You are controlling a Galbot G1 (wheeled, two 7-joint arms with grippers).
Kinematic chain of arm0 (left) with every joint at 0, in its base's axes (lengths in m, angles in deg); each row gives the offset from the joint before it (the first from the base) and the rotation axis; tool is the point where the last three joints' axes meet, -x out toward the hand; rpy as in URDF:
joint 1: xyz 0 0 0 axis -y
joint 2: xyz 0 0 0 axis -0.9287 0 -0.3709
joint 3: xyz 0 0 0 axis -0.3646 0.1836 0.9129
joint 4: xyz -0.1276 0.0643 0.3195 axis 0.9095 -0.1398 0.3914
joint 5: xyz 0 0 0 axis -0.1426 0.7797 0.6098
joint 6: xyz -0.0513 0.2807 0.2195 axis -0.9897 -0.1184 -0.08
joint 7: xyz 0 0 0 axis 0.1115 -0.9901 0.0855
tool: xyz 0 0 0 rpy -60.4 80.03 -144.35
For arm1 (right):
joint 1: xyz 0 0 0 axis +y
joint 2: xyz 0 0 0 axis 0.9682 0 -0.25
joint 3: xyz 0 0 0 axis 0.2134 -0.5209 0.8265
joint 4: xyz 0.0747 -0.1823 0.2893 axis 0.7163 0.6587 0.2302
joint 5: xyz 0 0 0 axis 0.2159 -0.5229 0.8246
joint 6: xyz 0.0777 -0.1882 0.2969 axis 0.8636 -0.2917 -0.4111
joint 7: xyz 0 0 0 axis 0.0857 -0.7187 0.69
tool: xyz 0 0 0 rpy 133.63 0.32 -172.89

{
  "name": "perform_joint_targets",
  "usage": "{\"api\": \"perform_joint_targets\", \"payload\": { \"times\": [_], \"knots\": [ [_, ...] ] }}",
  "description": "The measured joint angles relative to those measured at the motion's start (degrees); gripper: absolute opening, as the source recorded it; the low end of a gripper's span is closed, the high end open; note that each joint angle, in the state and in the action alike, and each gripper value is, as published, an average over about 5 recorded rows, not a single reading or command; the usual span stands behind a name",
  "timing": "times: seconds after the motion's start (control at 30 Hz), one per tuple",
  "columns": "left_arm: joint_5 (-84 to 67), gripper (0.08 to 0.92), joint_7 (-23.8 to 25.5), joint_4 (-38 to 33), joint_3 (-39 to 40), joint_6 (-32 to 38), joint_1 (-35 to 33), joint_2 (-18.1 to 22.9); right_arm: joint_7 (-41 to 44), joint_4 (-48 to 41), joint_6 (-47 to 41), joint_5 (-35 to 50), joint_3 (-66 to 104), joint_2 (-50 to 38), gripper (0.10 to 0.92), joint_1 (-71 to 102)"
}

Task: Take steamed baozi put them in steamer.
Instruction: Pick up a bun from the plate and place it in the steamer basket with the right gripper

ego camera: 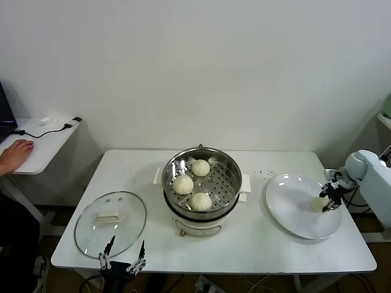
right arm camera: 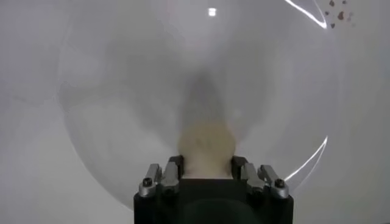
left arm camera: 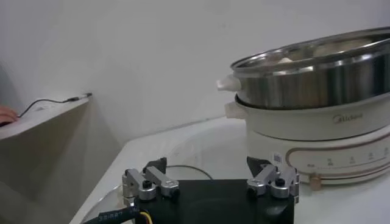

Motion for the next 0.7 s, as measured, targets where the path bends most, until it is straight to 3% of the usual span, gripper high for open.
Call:
{"api": "perform_joint_targets", "payload": {
  "times": [0.27, 0.7],
  "knots": [
    [-0.09, 0.823, 0.01, -0.13, 0.24, 0.11, -0.01, 0.00, -0.38, 2.95, -2.57, 8.30, -7.46, -1.62, 0.525, -5.93],
    [-0.14, 0.823, 0.15, -0.22, 2.32, 1.22, -0.95, -0.41, -3.05, 12.03, -10.96, 38.05, -39.97, 3.45, 0.534, -33.76]
  ]
}}
